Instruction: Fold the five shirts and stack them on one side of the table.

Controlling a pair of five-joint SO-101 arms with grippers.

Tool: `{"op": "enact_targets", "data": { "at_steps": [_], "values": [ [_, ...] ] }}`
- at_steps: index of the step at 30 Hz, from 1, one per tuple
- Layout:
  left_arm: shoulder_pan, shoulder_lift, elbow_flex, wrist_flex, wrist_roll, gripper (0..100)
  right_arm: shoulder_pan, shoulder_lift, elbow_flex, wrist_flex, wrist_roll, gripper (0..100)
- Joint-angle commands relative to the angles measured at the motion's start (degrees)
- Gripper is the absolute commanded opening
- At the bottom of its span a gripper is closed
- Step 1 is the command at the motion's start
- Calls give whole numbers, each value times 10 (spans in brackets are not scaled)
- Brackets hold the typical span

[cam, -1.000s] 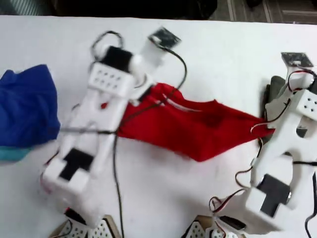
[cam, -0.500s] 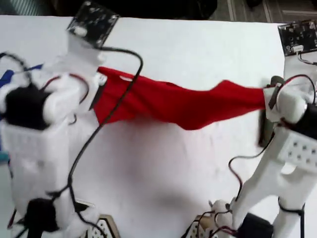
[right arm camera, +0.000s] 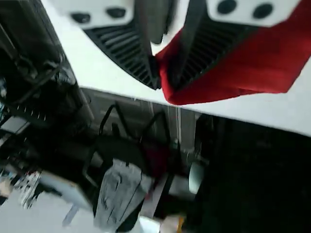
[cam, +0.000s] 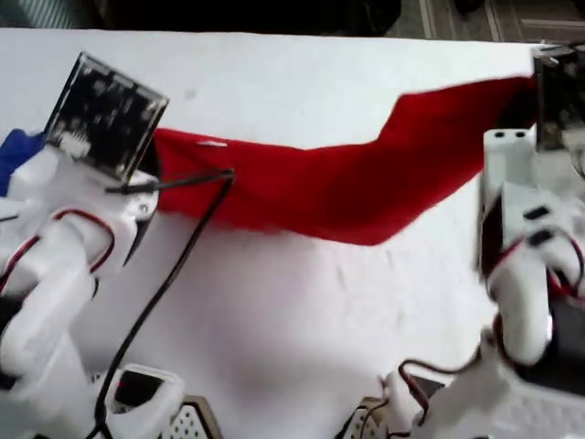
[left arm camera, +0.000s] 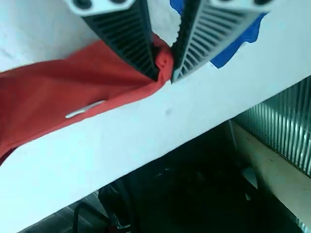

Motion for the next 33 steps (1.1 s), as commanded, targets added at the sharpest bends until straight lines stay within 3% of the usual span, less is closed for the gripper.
{"op": "enact_targets", "data": {
  "at_steps": [1, 13, 22, 33],
  "values": [
    [-7, -36, -4, -28, -4, 22, -22, -13, -59, -68, -15, 18],
    [-7, -115, -6, -51, -65, 22, -46, -14, -142, -240, -11, 18],
    [-7, -167, -6, -44, -65, 22, -44, -21, -205, -194, -10, 18],
    [-8, -244, -3, -12, -117, 22, 38, -76, -203, -115, -12, 18]
  ]
}}
